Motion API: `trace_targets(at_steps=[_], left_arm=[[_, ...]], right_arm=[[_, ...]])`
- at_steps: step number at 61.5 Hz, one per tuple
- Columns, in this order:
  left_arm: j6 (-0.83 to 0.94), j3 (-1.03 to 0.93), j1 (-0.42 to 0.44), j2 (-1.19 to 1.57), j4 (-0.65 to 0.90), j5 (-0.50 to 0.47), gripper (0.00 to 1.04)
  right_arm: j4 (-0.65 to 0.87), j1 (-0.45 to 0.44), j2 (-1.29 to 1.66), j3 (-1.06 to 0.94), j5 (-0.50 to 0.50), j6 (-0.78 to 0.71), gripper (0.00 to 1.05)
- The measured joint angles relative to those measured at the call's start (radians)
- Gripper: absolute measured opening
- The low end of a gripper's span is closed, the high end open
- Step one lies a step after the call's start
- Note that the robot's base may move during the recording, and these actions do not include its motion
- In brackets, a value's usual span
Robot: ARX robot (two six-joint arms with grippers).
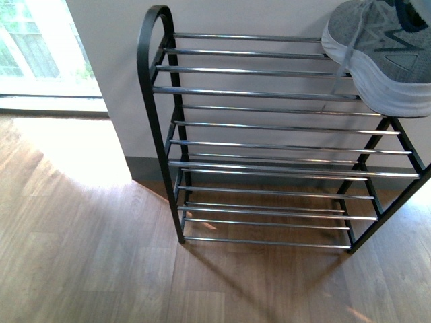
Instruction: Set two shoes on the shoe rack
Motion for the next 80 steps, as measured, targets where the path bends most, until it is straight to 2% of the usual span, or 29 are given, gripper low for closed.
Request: trace_targets(at_steps=[31, 40, 43, 48, 54, 64, 80], left_arm=[[0.0, 0.0, 0.001, 0.0, 0.0, 0.001, 0.02], [0.0, 0.0, 0.002, 0.0, 0.0, 0.001, 0.02], [0.0, 0.0, 0.002, 0.0, 0.0, 0.002, 0.02], [0.0, 0.0, 0.002, 0.0, 0.0, 0.002, 0.02], [0.0, 0.0, 0.002, 0.0, 0.0, 0.001, 0.02], [0.0, 0.0, 0.002, 0.0, 0.0, 0.001, 0.02], [0.0, 0.0, 0.002, 0.0, 0.0, 0.001, 0.02]], right_arm=[[0.004, 0.002, 0.003, 0.0, 0.011, 0.015, 0.01], [0.101, 0.069, 0.119, 0.049, 0.154, 0.254, 0.01], [0.12, 0.093, 0.232, 0.116, 0.203, 0.367, 0.01], [0.146, 0.113, 0.377, 0.211, 0.25, 0.465, 0.01], [0.139, 0.124, 0.537, 0.327, 0.296, 0.532, 0.01], [0.105, 0.128, 0.801, 0.525, 0.427, 0.619, 0.01], [0.109, 0.119, 1.035, 0.723, 0.554, 0.656, 0.01]])
